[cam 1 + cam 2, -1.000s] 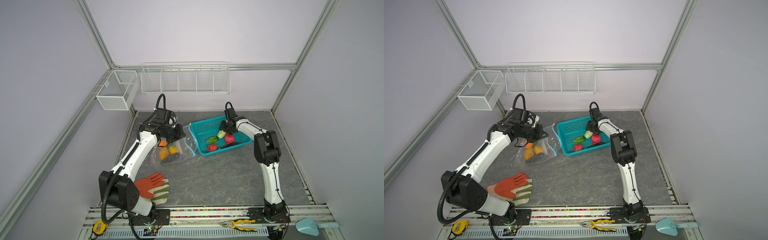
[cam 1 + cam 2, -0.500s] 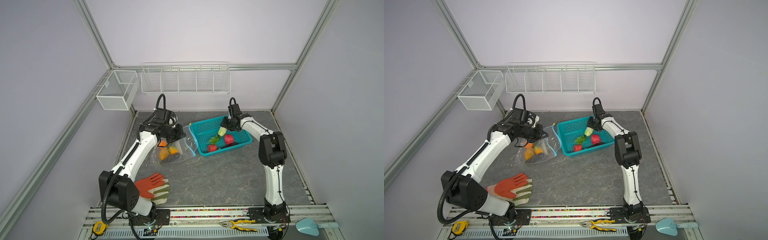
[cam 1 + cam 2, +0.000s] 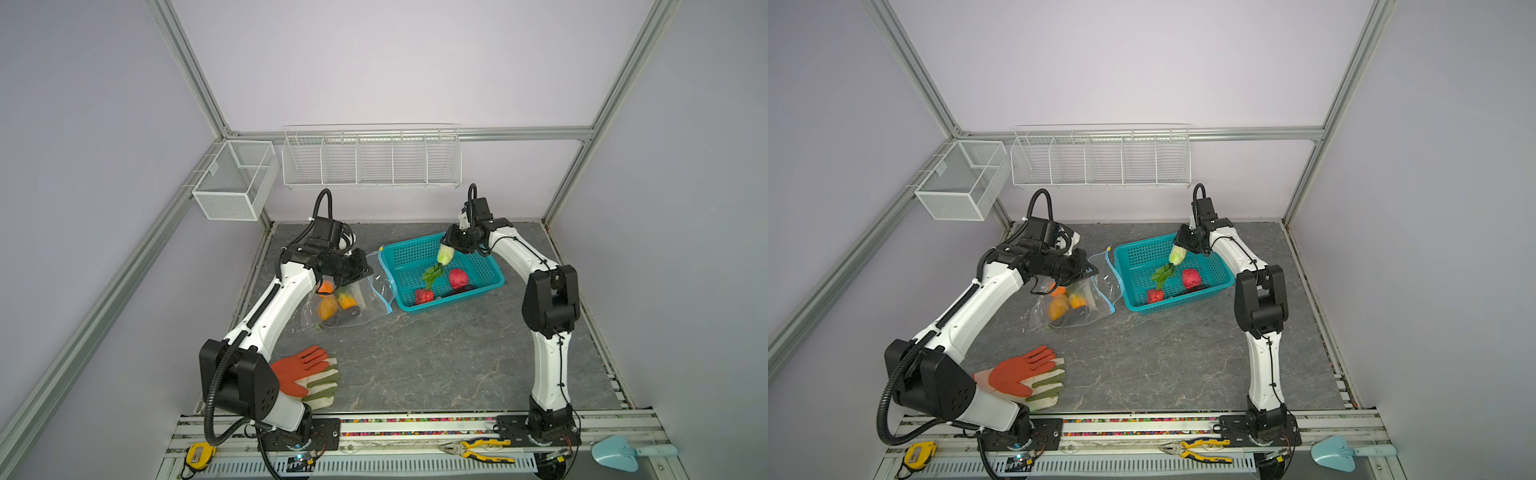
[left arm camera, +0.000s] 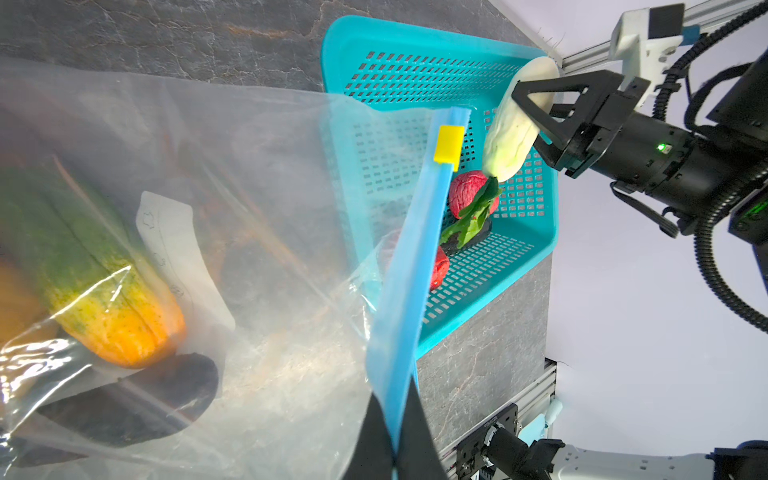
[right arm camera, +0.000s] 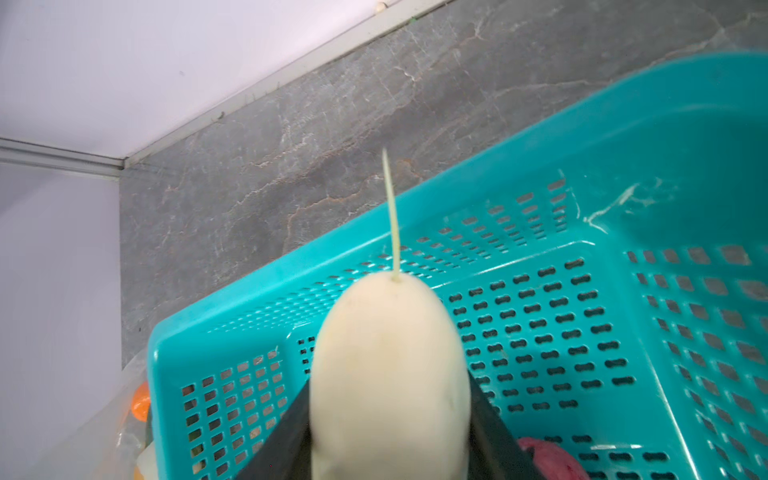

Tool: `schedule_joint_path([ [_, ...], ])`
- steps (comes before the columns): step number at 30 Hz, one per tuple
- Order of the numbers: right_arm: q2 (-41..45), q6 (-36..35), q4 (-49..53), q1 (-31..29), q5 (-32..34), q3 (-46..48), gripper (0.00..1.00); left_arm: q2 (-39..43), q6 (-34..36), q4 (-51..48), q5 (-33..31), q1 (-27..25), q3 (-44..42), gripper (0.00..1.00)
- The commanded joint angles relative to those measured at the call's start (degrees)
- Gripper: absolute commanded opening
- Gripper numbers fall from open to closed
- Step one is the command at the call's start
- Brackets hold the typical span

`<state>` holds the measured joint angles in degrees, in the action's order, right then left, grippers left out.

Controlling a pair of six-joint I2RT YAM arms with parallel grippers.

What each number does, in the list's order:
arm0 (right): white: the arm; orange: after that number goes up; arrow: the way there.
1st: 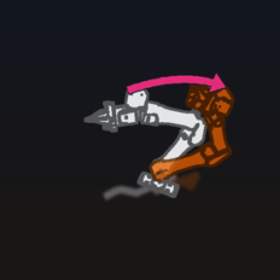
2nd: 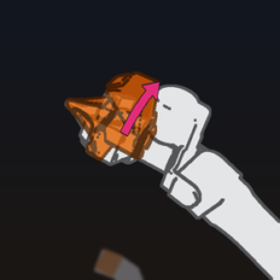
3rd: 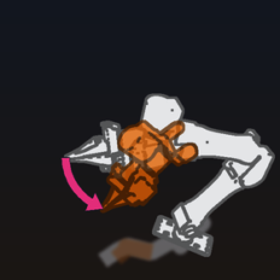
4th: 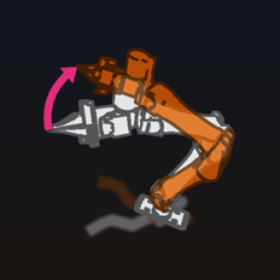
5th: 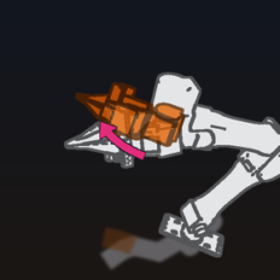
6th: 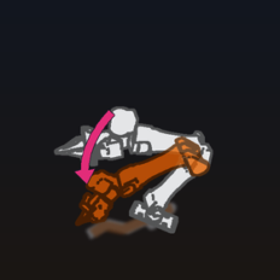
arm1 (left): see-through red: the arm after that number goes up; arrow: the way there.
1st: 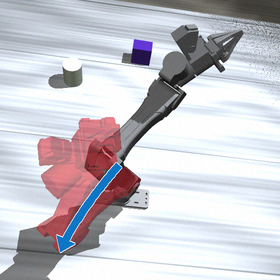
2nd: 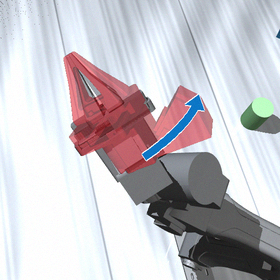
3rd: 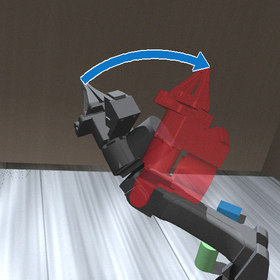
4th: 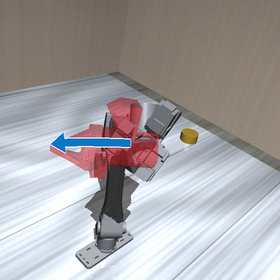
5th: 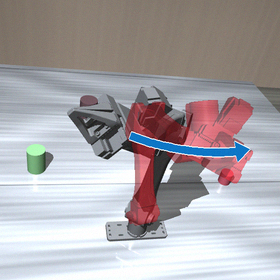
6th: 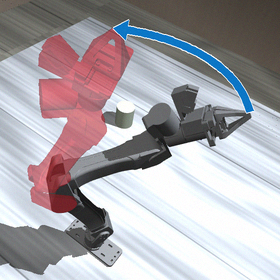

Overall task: Place the food in the zip-top bag and seal the zipper
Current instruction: 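Carry the radish with the right gripper to the bag mouth beside the left gripper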

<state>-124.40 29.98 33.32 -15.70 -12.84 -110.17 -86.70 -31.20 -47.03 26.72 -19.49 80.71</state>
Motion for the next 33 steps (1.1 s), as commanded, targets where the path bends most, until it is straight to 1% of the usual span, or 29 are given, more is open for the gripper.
schedule_joint_path([
  [1, 1.9, -5.4, 5.4, 0.3, -3.7, -3.0, 0.45, -0.7, 0.8, 0.0, 0.2, 0.4, -0.5, 0.0],
  [4, 2.0, -9.8, 9.6, 0.3, -5.2, -6.2, 0.45, -1.1, 0.8, 0.1, 0.3, 0.3, -0.1, 0.0],
  [10, 6.2, -20.3, 11.1, -1.4, -8.1, -4.0, 0.46, -1.9, 0.8, 0.1, 0.6, 0.4, 1.0, 0.0],
  [14, 8.3, -29.0, 11.7, -3.9, -9.7, -2.4, 0.43, -2.4, 0.8, -0.3, 0.6, 0.3, 1.7, 0.0],
  [17, 8.9, -34.3, 12.4, -5.6, -11.4, -2.7, 0.39, -2.5, 0.8, -0.5, 0.6, 0.3, 2.2, 0.0],
  [24, 6.1, -44.9, 19.8, -9.5, -16.1, -9.9, 0.36, -2.5, 0.9, -1.0, 0.5, 0.4, 3.0, 0.0],
  [28, 5.8, -49.9, 21.1, -11.9, -18.3, -11.4, 0.34, -2.3, 0.7, -0.9, 0.5, 0.4, 3.1, 0.0],
  [33, 4.1, -51.7, 24.6, -14.3, -21.5, -14.1, 0.33, -2.3, 0.5, -0.9, 0.6, 0.4, 3.2, 0.0],
])
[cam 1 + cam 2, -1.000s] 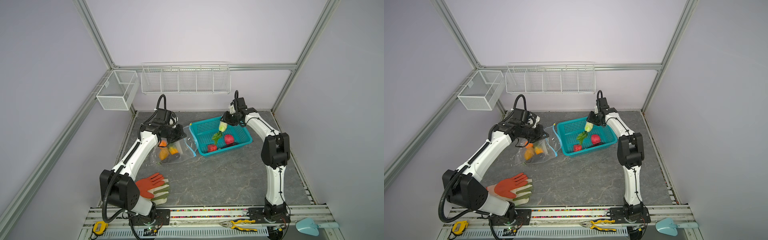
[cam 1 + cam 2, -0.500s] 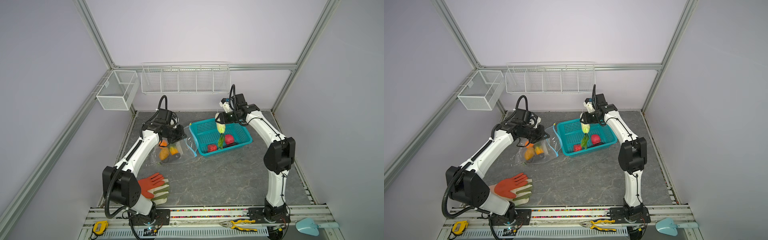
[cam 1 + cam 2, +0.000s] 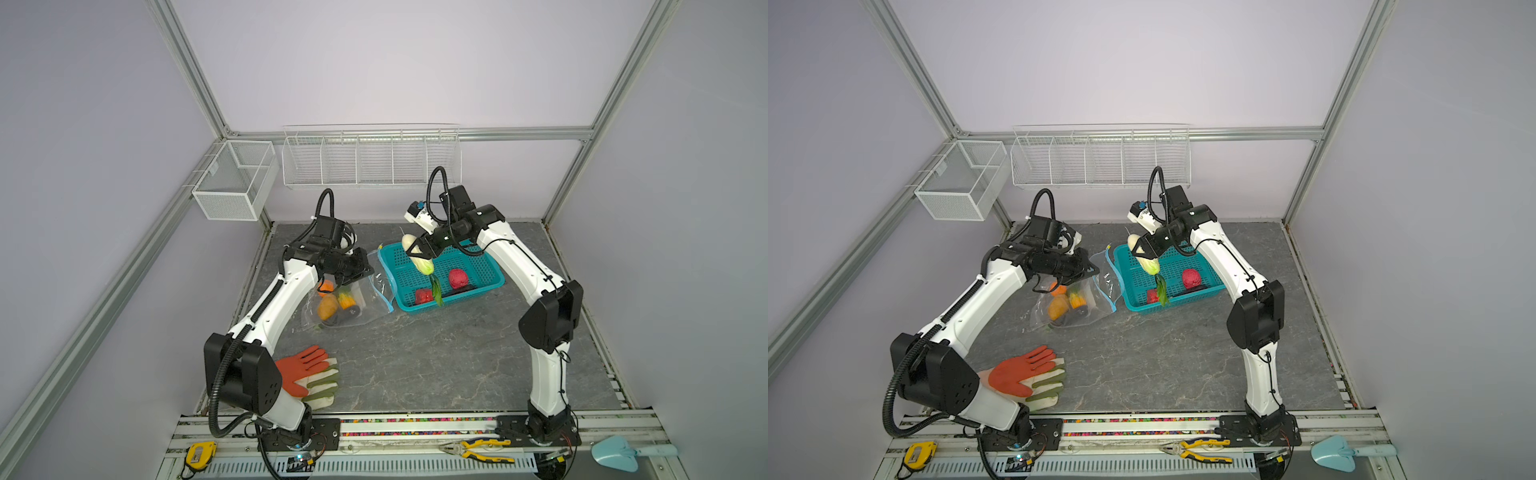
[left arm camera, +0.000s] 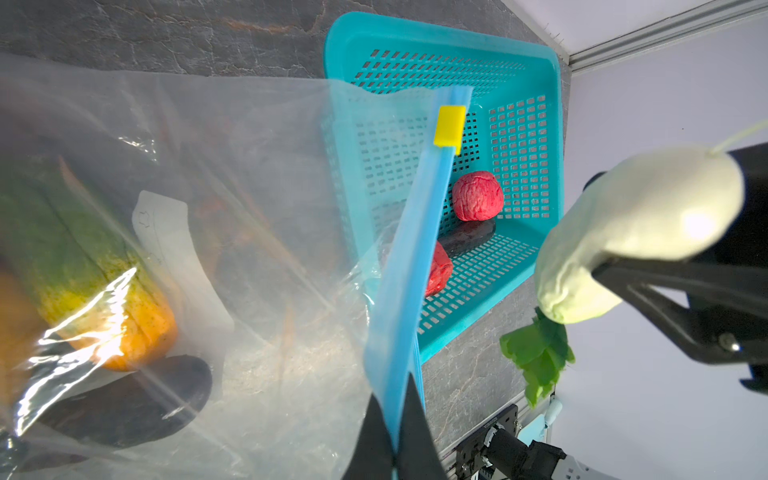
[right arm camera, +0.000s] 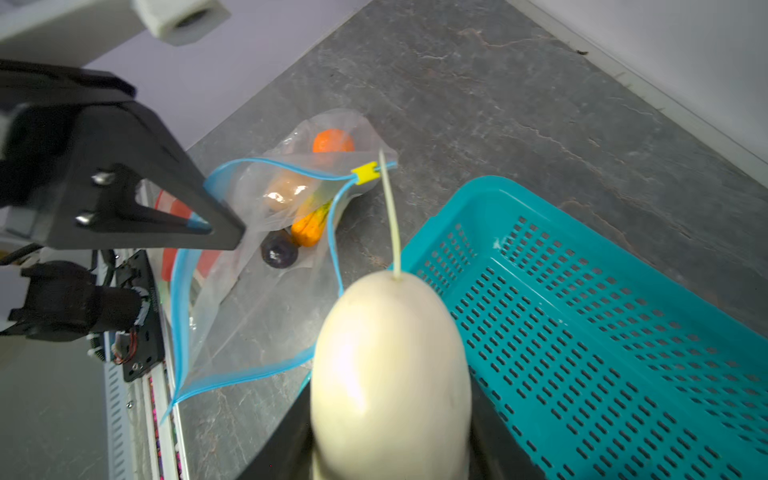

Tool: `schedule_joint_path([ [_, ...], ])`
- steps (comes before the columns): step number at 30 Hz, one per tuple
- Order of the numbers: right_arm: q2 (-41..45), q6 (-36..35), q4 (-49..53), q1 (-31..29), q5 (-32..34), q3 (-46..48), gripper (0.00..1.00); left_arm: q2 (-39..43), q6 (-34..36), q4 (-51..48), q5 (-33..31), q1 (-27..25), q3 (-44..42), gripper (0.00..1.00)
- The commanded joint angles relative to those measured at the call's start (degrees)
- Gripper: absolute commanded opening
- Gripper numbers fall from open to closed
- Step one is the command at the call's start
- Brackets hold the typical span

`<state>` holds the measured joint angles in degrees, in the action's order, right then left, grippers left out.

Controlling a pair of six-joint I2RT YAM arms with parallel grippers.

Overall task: Place the food in the zip-top bag and seal the zipper
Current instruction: 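Carry the radish with the right gripper to the bag mouth beside the left gripper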

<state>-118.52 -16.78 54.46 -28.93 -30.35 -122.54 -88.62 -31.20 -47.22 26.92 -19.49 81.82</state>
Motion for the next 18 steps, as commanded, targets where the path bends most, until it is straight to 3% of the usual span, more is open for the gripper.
schedule_joint_path([
  [1, -2.4, -5.2, 4.2, -1.6, -4.1, -2.5, 0.33, -0.2, 0.6, -0.6, 0.4, 0.4, 2.1, 0.0],
  [18, -7.4, -7.0, 9.3, -8.1, -6.0, -7.5, 0.32, 1.5, -0.6, -0.2, 0.3, 0.4, 1.7, 0.0],
])
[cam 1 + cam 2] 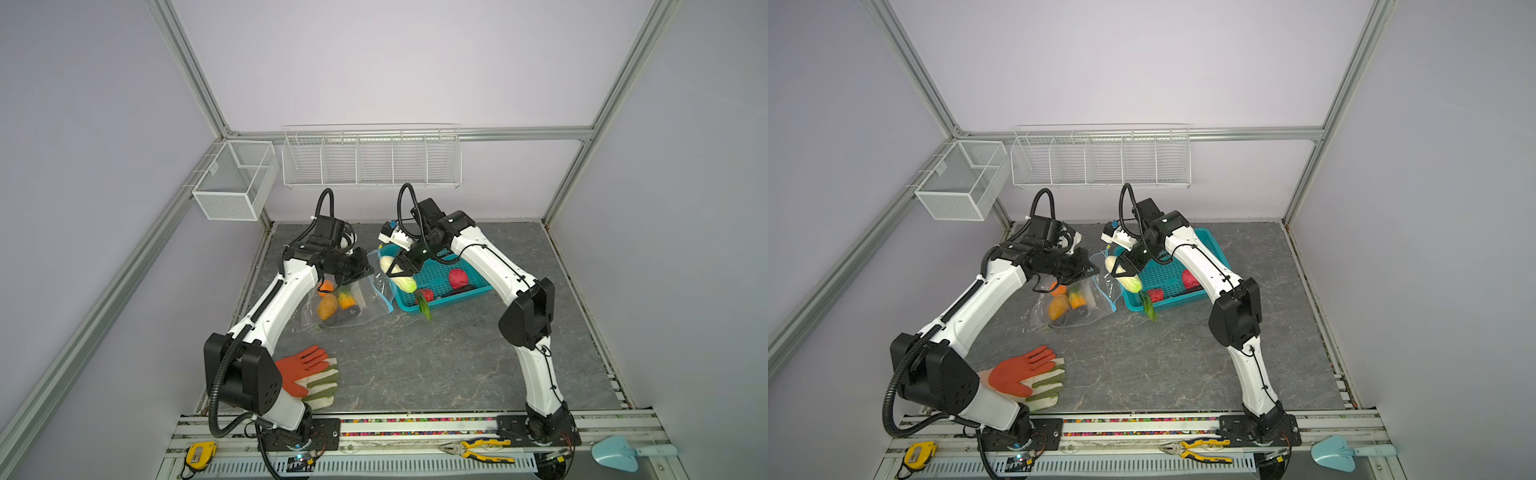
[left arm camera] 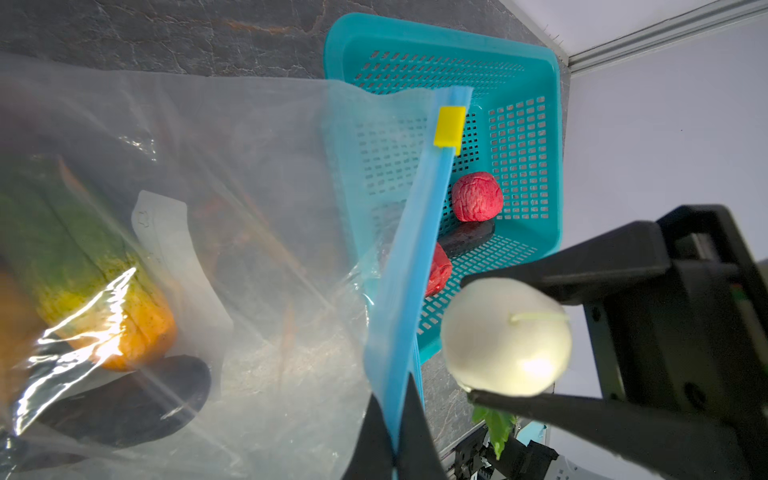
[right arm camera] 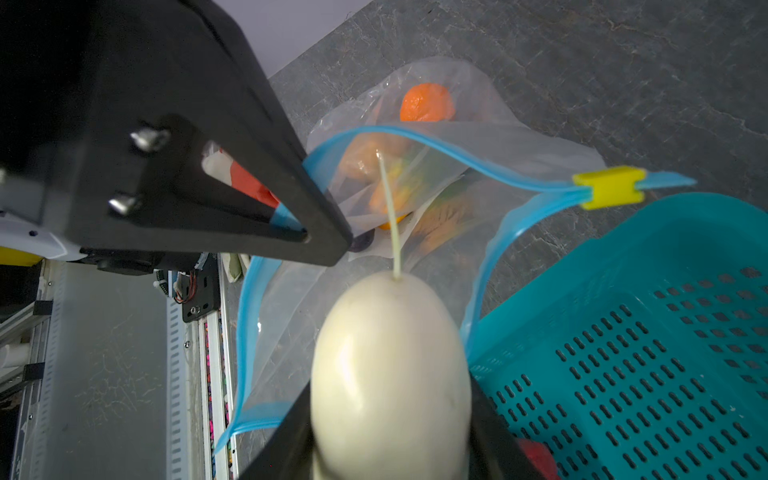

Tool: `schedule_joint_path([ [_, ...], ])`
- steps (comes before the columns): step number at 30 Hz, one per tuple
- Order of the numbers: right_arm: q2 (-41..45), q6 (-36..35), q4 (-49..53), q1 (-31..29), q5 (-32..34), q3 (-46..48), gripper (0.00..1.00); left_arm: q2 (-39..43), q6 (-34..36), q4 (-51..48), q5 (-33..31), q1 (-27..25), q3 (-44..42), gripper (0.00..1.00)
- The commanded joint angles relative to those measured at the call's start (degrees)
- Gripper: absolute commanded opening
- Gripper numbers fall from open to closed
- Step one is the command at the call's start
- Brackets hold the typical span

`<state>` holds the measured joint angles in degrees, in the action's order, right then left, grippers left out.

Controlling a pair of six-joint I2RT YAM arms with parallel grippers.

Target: Place the food in the zip-top bag and seal the zipper

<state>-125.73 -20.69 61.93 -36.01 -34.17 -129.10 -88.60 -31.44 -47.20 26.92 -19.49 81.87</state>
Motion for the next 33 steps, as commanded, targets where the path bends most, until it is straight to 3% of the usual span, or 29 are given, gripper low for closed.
schedule_joint_path([
  [1, -0.3, -3.1, 1.9, -1.2, -2.1, -1.0, 0.32, 1.5, -0.4, -0.1, 0.4, 0.4, 1.6, 0.0],
  [11, -6.2, -2.4, 6.0, -3.0, -2.2, -8.9, 0.3, 2.4, -1.7, 0.6, 1.7, 0.3, 1.5, 0.0],
  [22, -8.6, -0.7, 6.5, -3.4, -1.1, -10.1, 0.26, 3.0, -2.9, 1.9, 2.8, 0.2, 0.4, 0.0],
  [30, -10.8, 1.7, 6.3, -3.7, -0.2, -12.2, 0.28, 3.4, -2.8, 1.3, 2.5, 0.1, 0.6, 0.0],
  [33, -11.6, 2.4, 6.4, -3.9, -0.1, -13.3, 0.37, 3.5, -2.9, 1.5, 2.7, 0.1, 0.4, 0.0],
])
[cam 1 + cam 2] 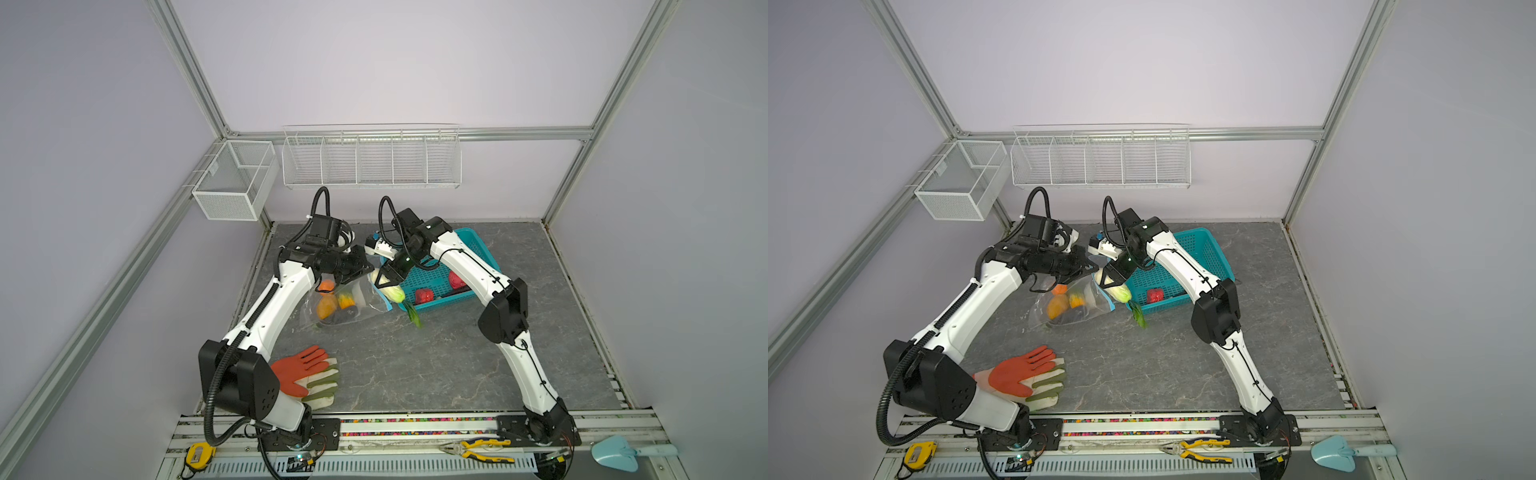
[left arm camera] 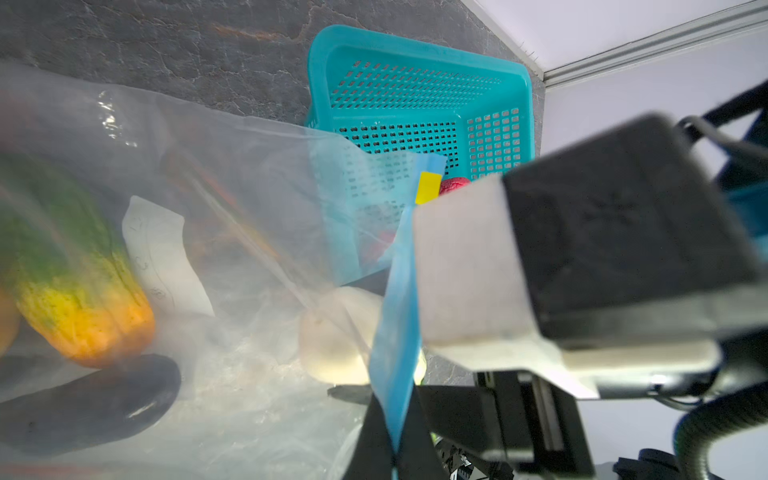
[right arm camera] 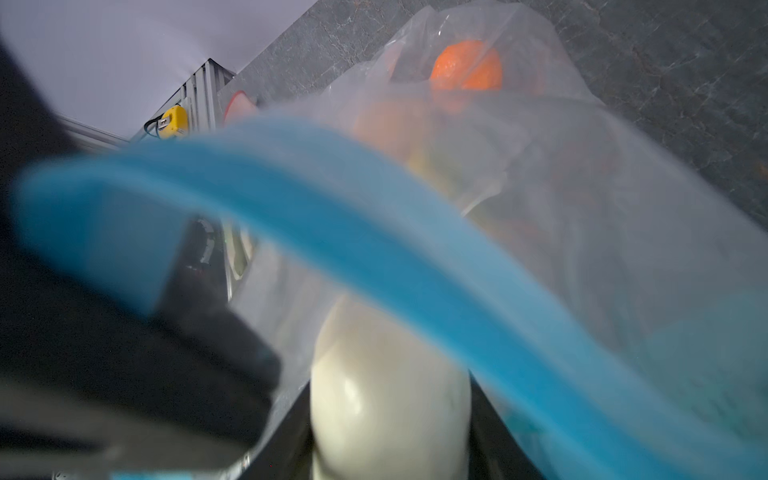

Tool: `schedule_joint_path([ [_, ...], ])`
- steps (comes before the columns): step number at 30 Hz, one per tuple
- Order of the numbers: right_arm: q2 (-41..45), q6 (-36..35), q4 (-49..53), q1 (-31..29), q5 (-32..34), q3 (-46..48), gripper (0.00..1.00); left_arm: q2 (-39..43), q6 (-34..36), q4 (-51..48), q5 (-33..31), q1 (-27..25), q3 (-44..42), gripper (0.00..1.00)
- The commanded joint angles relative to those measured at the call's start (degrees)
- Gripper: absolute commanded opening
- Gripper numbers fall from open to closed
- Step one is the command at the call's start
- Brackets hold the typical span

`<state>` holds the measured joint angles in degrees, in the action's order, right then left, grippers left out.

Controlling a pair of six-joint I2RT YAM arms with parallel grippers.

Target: Place the food in the zip-top bag and seal the zipper

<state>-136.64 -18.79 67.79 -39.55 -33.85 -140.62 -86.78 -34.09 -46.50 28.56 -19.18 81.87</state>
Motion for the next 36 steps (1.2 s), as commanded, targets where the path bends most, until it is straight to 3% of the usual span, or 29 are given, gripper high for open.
schedule_joint_path([
  [1, -0.7, 0.6, 0.5, -0.4, -0.3, -1.9, 0.39, 1.6, -0.3, 0.9, 1.1, -0.3, 0.2, 0.0],
  [25, -1.2, 2.3, -0.5, -0.4, 1.3, -1.9, 0.67, 1.1, -0.5, 1.8, 1.4, -0.3, -0.7, 0.0],
  [36, -2.2, 2.9, -0.5, -0.4, -1.2, -1.8, 0.48, 1.2, -0.7, 2.1, 1.6, -0.3, -1.3, 0.0],
])
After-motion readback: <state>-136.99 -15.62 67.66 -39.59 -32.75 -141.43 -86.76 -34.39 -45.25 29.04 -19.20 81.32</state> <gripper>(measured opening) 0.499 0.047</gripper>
